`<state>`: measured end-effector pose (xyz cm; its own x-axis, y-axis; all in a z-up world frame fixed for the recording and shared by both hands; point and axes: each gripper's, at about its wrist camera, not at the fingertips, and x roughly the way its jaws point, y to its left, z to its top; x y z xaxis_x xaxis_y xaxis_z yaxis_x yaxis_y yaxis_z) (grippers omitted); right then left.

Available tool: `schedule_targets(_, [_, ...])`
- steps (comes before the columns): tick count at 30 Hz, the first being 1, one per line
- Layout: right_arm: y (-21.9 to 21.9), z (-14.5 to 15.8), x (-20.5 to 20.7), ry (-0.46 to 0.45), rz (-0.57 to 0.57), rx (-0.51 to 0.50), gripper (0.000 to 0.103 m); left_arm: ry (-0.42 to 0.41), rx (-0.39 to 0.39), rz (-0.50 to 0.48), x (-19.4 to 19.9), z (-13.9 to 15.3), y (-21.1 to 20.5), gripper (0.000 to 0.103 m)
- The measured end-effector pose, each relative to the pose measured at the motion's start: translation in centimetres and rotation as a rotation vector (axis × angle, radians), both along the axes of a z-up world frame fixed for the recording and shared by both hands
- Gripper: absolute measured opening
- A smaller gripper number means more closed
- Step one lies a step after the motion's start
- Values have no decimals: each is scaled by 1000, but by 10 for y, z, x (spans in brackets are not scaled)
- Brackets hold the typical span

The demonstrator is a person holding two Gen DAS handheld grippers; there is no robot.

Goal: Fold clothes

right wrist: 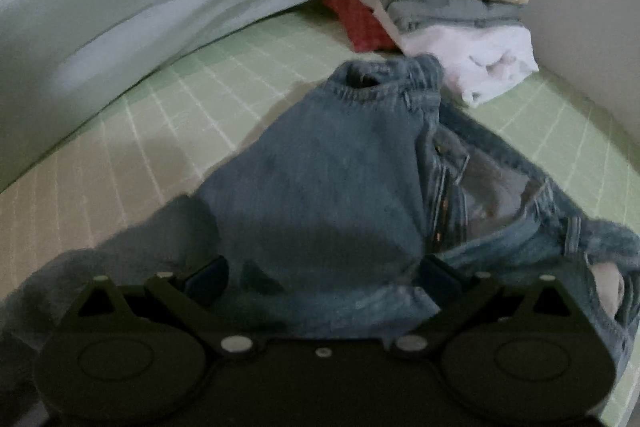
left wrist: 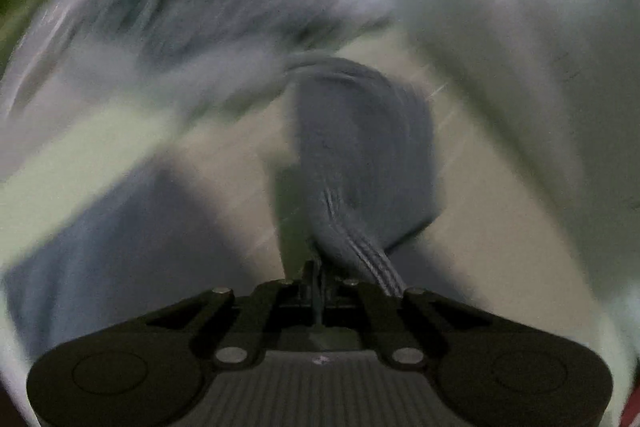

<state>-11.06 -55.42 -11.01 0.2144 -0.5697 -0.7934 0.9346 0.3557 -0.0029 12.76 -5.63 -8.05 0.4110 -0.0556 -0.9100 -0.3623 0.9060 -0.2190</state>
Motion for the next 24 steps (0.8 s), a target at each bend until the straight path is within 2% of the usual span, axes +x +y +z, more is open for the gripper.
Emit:
schedule_targets(1, [2, 1, -1, -1, 3, 3, 103, 27, 10, 7, -5, -7, 4, 1])
schedule_targets(3, [7, 3, -1, -4, 14, 3, 103, 56, 21, 16, -12, -16, 11, 11])
schedule_targets(4, [10, 5, -1, -5, 22, -3, 103, 47, 17, 14, -13, -15, 13, 23])
schedule_targets(5, [12, 8, -1, -5, 29, -11, 103, 27, 21, 9, -11, -13, 14, 33])
schedule_targets(8, [16, 15, 1, -10, 42, -28, 103, -43, 61, -27, 1, -4, 17, 55])
schedule_targets(11, [20, 20, 4, -9, 57, -39, 103, -107, 117, -86, 25, 6, 14, 69])
schedule_targets(13, [24, 21, 8, 6, 69, -45, 103, -129, 140, -130, 46, 9, 12, 75])
schedule_targets(17, [25, 19, 19, 44, 98, -46, 103, -113, 164, -220, 91, 3, -5, 80])
schedule_targets(20, [25, 20, 30, 70, 111, -54, 103, -104, 133, -259, 121, -13, -17, 85])
schedule_targets(23, [23, 20, 39, 93, 119, -57, 103, -92, 59, -272, 148, -32, -28, 85])
schedule_targets(24, [22, 19, 43, 102, 122, -58, 103, -81, 56, -269, 155, -37, -31, 86])
